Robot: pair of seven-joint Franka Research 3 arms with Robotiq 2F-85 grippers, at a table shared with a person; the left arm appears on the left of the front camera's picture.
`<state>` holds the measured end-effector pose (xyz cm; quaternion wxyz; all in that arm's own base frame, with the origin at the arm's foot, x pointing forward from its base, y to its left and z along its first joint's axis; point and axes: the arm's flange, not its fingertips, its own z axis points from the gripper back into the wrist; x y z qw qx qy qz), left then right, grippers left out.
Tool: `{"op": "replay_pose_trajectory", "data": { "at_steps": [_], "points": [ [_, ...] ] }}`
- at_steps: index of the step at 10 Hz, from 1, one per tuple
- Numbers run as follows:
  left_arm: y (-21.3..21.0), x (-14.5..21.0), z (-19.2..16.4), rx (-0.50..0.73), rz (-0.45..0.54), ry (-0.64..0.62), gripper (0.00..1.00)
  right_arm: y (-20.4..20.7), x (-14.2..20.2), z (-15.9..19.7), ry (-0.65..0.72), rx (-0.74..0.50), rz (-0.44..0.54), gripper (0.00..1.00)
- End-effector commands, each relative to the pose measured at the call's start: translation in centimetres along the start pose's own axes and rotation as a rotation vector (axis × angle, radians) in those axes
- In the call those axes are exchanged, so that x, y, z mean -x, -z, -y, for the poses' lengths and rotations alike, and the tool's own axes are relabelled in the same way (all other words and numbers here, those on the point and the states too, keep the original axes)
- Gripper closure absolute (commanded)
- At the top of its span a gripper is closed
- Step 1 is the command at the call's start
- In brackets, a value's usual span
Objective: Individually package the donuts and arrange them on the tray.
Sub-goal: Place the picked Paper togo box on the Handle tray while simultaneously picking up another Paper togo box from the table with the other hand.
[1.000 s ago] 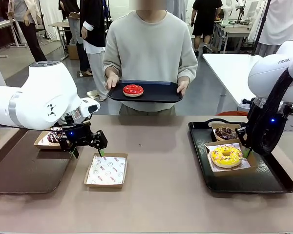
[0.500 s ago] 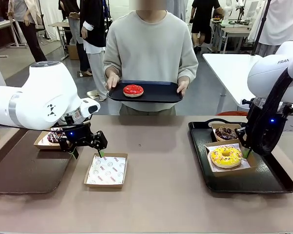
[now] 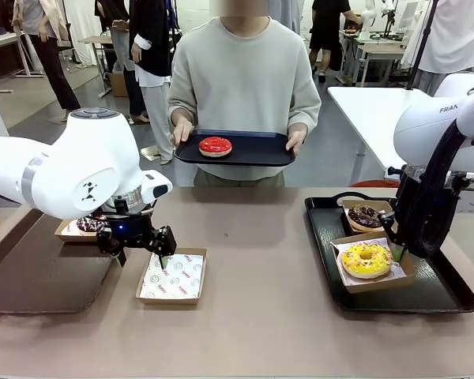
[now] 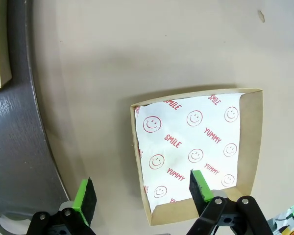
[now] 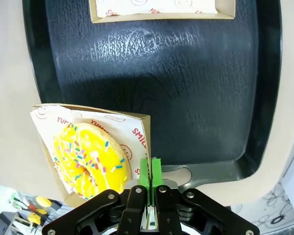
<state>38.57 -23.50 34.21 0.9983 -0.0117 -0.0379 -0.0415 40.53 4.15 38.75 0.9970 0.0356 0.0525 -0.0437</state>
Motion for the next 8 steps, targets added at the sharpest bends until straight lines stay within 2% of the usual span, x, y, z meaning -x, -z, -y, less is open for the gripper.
{"op": "replay_pose_trajectory", "data": {
  "at_steps": [1,3,8],
  "points": [
    [0.7,-0.1,1.2,-0.047,0.003,-0.033,0.00,0.4,0.1,0.2,0.025,0.055,0.045,0.98],
    [0.9,0.1,1.8,-0.075,0.027,-0.059,0.00,0.3,0.1,0.0,0.009,0.058,0.058,0.98],
    [2.0,-0.6,2.1,-0.057,0.003,-0.070,0.00,1.7,-0.9,0.3,0.000,0.037,0.055,0.98]
  ]
}}
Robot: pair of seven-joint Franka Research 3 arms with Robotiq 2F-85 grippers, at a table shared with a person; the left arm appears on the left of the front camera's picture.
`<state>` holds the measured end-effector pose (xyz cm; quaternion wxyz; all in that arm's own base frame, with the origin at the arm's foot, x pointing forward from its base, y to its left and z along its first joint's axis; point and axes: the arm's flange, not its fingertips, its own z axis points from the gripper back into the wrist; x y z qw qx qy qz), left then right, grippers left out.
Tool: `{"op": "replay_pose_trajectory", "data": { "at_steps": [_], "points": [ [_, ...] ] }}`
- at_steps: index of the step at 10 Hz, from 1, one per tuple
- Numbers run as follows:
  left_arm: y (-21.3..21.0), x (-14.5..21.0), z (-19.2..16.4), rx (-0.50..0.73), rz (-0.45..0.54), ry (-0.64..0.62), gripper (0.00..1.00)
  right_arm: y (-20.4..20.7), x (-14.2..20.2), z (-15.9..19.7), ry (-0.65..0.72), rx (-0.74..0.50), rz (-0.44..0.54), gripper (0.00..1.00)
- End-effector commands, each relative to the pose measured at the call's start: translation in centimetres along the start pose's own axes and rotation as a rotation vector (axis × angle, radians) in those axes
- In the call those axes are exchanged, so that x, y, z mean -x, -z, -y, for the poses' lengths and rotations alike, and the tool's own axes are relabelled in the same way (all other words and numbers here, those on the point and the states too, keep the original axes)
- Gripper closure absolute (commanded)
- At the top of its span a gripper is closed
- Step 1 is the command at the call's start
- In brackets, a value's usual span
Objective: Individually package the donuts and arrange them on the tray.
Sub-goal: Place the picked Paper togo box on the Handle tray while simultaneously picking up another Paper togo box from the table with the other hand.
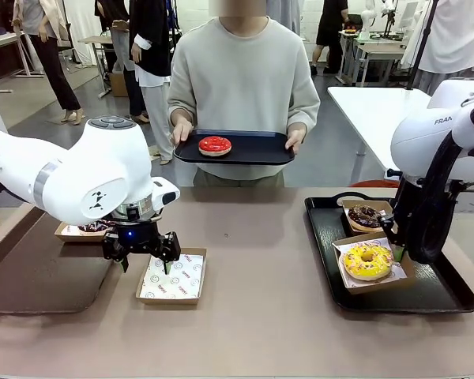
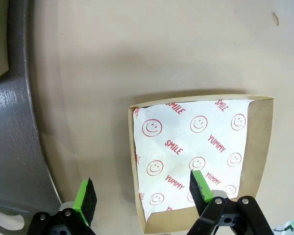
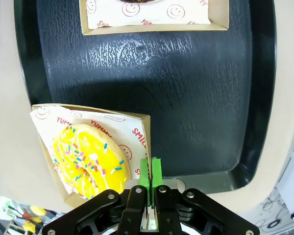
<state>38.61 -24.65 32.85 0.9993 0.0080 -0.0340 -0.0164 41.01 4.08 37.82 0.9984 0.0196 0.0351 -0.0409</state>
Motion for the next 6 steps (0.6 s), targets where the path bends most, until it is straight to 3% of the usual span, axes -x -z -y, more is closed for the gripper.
{"op": "replay_pose_trajectory", "data": {
  "at_steps": [1,6],
  "points": [
    [0.8,-0.7,1.0,-0.013,0.005,-0.024,0.00,1.1,-0.5,0.1,0.004,0.001,0.020,0.98],
    [0.8,-0.8,0.9,-0.013,0.003,-0.025,0.00,2.3,-1.0,-0.2,0.006,0.009,0.020,0.98]
  ]
}}
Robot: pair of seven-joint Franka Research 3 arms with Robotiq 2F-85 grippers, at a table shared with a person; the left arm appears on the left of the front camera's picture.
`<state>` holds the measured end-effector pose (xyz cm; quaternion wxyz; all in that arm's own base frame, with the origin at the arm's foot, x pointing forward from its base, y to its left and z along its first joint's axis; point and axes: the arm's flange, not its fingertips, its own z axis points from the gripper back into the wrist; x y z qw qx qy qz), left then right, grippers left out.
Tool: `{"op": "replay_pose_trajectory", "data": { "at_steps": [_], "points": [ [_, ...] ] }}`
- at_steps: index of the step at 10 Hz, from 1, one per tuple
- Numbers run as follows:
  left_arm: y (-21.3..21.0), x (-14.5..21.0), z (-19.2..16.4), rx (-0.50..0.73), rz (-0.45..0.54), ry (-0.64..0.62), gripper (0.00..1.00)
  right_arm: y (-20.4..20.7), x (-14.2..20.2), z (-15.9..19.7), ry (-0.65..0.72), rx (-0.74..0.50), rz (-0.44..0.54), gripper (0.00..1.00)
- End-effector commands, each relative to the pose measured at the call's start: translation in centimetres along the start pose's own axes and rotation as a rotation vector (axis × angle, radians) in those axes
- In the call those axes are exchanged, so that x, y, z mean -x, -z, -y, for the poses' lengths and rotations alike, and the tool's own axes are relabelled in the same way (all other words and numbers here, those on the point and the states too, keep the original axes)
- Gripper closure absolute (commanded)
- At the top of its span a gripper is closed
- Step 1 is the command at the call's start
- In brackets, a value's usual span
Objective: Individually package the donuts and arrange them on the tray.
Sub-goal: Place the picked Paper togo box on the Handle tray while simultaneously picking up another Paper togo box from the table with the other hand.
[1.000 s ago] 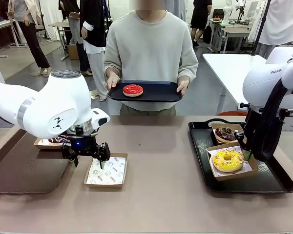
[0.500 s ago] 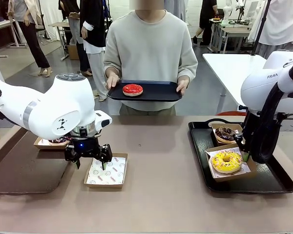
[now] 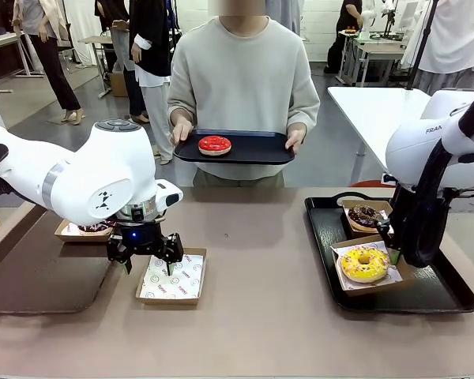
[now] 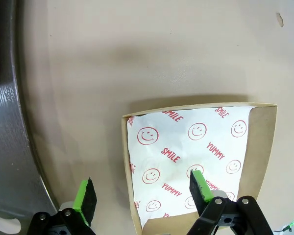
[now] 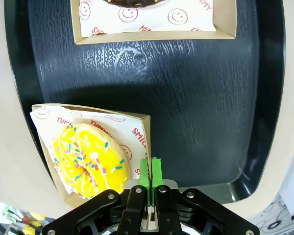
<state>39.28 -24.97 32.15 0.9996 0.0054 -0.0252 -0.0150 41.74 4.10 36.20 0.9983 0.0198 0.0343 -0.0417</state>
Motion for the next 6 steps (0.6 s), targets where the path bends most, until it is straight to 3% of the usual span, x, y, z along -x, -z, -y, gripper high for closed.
{"op": "replay_pose_trajectory", "data": {
  "at_steps": [1,6],
  "points": [
    [-0.04,-0.15,0.54,-0.020,0.022,-0.021,0.00,1.02,-0.24,-0.24,0.004,0.008,0.017,0.98],
    [0.28,-0.38,0.41,-0.014,0.007,-0.029,0.00,1.72,-0.37,-0.35,0.004,0.001,-0.002,0.98]
  ]
}}
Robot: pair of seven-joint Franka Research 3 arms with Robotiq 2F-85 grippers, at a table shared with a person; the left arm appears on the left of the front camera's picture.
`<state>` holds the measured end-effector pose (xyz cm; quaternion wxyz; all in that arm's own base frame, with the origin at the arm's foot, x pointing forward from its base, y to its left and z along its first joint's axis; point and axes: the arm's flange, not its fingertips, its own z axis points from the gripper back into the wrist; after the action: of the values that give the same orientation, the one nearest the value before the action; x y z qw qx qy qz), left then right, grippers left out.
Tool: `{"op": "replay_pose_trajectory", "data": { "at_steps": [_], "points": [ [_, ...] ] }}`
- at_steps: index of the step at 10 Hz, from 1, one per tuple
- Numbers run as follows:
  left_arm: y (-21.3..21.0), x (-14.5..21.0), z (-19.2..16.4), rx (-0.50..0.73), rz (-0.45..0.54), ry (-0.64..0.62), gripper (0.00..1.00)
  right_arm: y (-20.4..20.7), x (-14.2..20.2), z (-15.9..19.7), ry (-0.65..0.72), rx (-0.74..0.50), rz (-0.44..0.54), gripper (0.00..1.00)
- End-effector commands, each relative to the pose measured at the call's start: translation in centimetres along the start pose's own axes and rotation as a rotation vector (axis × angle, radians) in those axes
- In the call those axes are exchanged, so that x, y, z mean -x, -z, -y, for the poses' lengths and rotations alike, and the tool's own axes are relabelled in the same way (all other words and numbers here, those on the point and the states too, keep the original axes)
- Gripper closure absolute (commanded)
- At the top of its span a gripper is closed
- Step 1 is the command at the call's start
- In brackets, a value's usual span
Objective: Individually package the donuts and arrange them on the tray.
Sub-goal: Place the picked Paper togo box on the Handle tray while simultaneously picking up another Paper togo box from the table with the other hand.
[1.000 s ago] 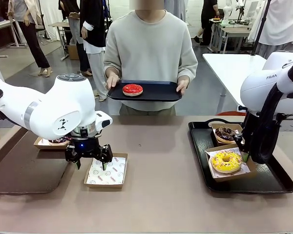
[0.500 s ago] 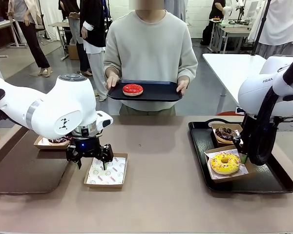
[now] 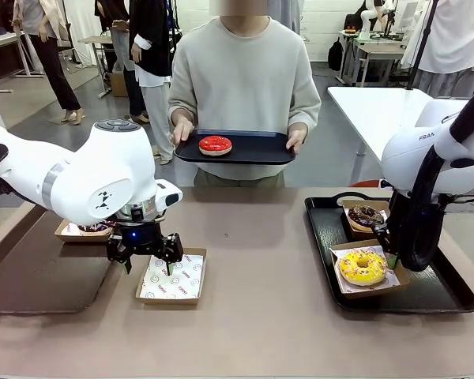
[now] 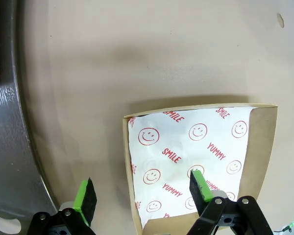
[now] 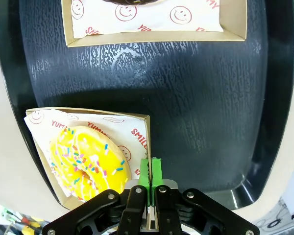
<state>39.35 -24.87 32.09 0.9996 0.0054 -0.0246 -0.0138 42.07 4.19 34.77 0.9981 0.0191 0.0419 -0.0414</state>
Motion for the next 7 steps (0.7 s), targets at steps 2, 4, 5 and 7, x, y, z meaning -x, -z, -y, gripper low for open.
{"op": "replay_pose_trajectory", "data": {
  "at_steps": [2,4,5,7],
  "points": [
    [0.13,-0.31,0.47,-0.014,0.005,-0.032,0.59,0.39,0.15,-0.32,-0.008,-0.010,0.008,0.38],
    [0.27,-0.44,0.40,-0.011,-0.007,-0.033,1.00,0.44,0.17,-0.41,-0.010,-0.017,0.009,0.00],
    [0.32,-0.51,0.37,-0.009,-0.010,-0.034,0.63,0.43,0.20,-0.40,-0.010,-0.016,0.009,0.36],
    [0.31,-0.59,0.35,-0.005,-0.013,-0.037,1.00,0.41,0.22,-0.43,-0.009,-0.017,0.009,0.00]
  ]
}}
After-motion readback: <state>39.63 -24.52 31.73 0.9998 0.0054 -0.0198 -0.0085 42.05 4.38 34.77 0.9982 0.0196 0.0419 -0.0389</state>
